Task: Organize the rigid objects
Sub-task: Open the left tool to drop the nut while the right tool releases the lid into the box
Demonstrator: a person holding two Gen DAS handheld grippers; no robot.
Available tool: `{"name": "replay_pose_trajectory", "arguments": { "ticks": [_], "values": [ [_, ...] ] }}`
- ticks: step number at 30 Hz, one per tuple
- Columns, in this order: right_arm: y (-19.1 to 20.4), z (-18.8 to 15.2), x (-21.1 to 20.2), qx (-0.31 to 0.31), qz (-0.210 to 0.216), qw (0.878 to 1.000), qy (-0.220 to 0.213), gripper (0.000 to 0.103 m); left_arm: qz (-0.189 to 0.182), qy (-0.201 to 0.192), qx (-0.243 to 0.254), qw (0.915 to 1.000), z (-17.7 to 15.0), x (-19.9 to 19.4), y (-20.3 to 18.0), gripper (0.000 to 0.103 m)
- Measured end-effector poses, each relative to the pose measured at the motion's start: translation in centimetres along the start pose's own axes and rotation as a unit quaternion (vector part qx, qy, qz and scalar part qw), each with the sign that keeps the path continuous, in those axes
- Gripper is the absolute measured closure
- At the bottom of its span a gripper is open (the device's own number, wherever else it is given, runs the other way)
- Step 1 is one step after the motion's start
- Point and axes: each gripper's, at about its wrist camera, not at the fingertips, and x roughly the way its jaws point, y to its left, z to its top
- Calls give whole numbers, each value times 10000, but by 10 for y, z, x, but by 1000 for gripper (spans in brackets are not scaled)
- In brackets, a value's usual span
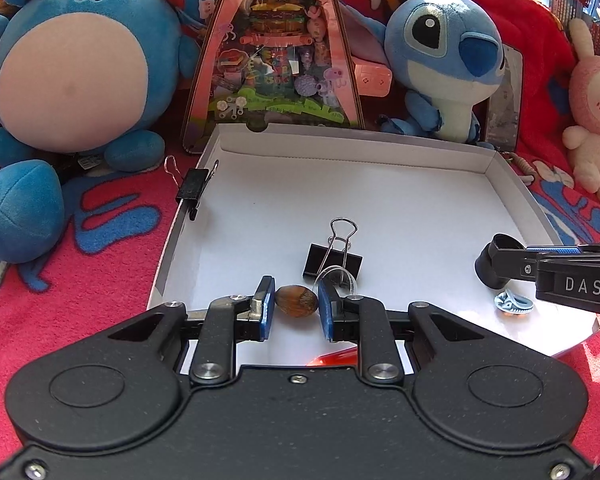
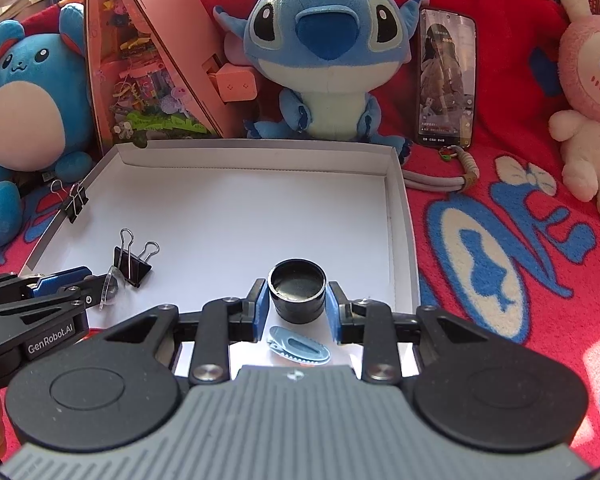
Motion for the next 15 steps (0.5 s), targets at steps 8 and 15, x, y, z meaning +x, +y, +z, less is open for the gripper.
{"name": "replay_pose_trajectory", "arguments": {
  "ticks": [8, 15],
  "values": [
    [1, 0, 3, -18, -26, 10000, 24, 66, 9, -13, 45, 10000, -1, 0, 0, 81],
    [1, -1, 5, -2, -10, 10000, 33, 66, 8, -18, 69, 10000, -1, 0, -1, 81]
  ]
}}
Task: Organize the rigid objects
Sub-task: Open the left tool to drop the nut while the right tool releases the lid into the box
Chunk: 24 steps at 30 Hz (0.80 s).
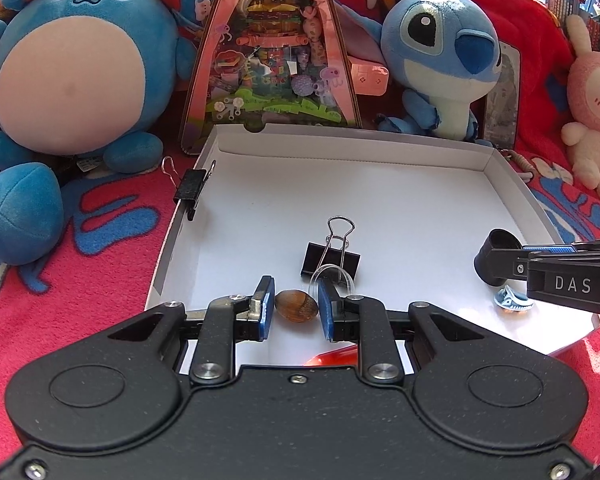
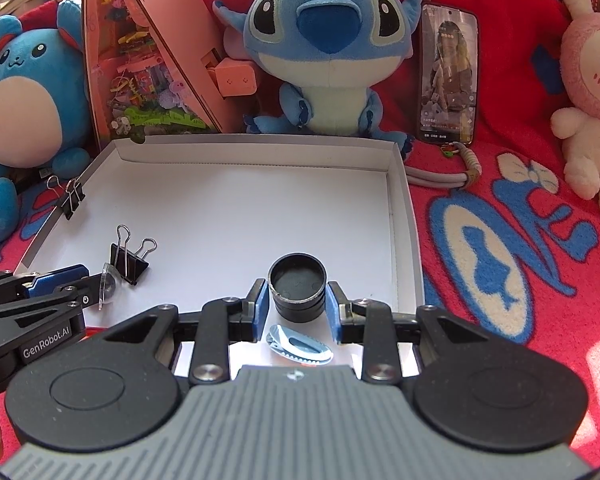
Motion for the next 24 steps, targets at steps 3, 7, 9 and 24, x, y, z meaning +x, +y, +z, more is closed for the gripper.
{"name": "replay_pose_trajectory", "arguments": {
  "ticks": [3, 7, 9, 24],
  "values": [
    [0, -1, 2, 6, -1, 10000, 26, 64, -1, -4, 7, 10000, 0, 0, -1, 81],
    [0, -3, 6, -11, -30, 9999, 96, 64, -8, -16, 3, 10000, 0, 0, -1, 81],
    [0, -4, 9, -7, -38, 9999, 129, 65, -3, -34, 5, 10000, 0, 1, 0, 80],
    [1, -13, 9, -39, -62, 10000, -29, 52, 86, -105, 165, 9998, -4, -1, -4, 43]
  ]
}}
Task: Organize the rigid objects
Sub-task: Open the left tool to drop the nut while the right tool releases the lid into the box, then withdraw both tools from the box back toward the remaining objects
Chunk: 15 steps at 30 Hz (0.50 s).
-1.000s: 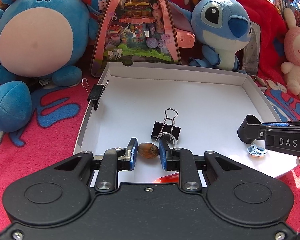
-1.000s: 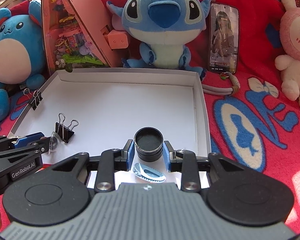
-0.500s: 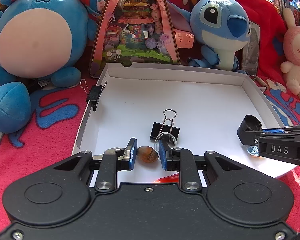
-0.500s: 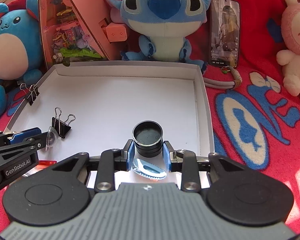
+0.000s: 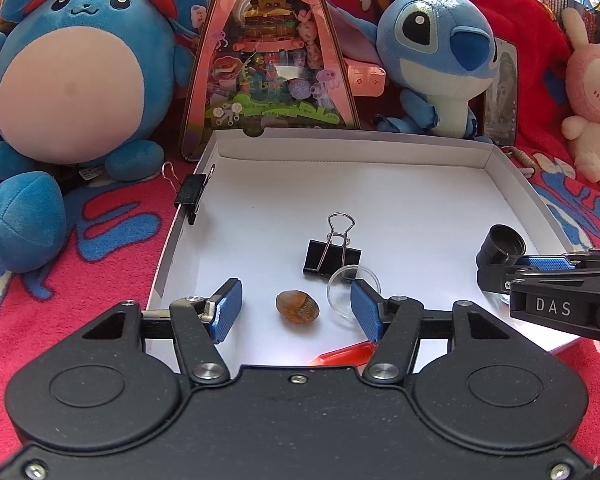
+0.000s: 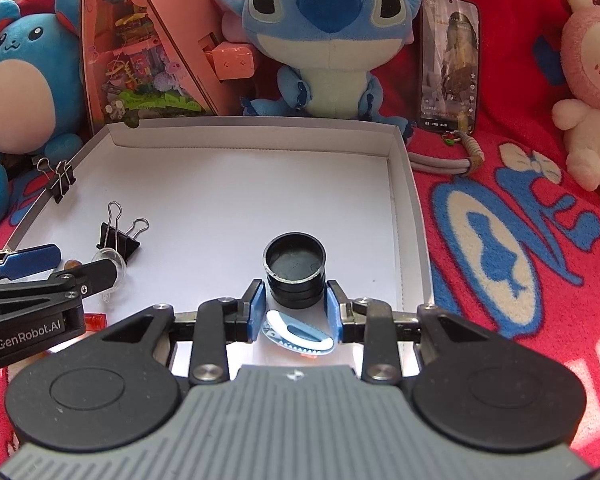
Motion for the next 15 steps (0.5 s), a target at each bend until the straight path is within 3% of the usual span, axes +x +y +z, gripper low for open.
{"name": "replay_pose_trajectory", "arguments": {
  "ticks": [5, 15],
  "values": [
    [-1, -3, -5, 99, 77, 9999, -69, 37, -20, -207, 148, 9997, -3, -18, -1, 24],
    [-2, -16, -32, -68, 78, 9989, -468, 21, -180, -505, 203, 9984, -16, -57, 4, 19]
  ]
}}
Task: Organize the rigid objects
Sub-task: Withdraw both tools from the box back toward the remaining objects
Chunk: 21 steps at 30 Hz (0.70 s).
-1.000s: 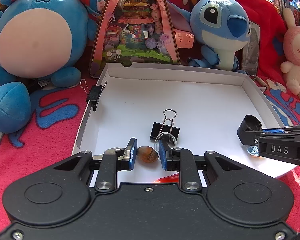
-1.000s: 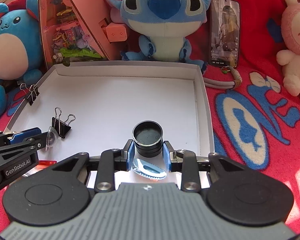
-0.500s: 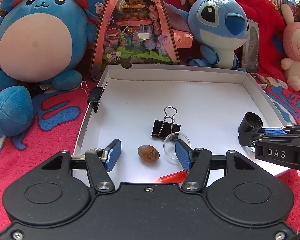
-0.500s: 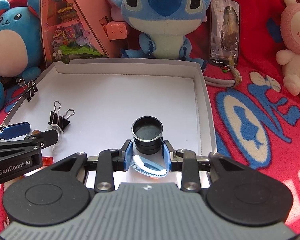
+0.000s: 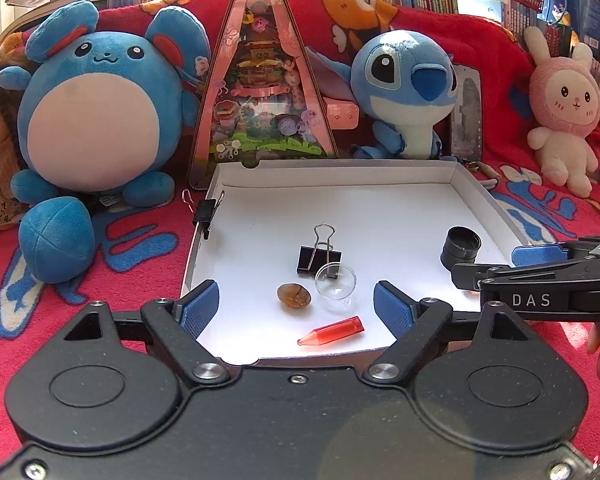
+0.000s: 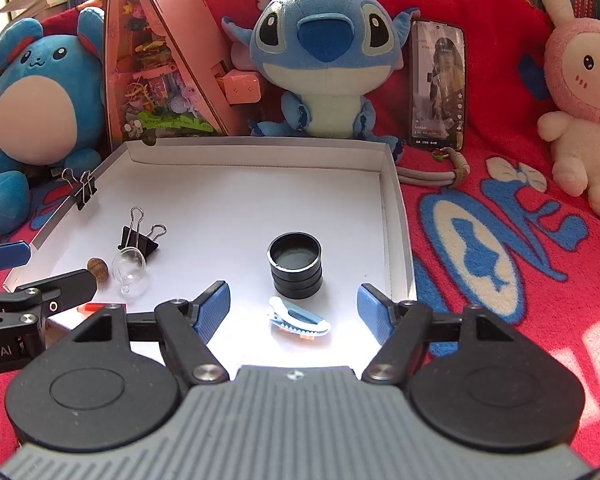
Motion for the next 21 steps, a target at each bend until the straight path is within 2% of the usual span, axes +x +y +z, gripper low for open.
{"name": "replay_pose_trajectory", "arguments": {
  "ticks": [5, 21],
  "values": [
    [3, -12, -22, -236, 56, 9994, -259, 16, -166, -96, -37, 9998, -10, -23, 2, 18],
    [4, -53, -85, -635, 314, 9945, -777, 9, -561, -313, 309, 9975, -52, -81, -13, 17]
  ]
}}
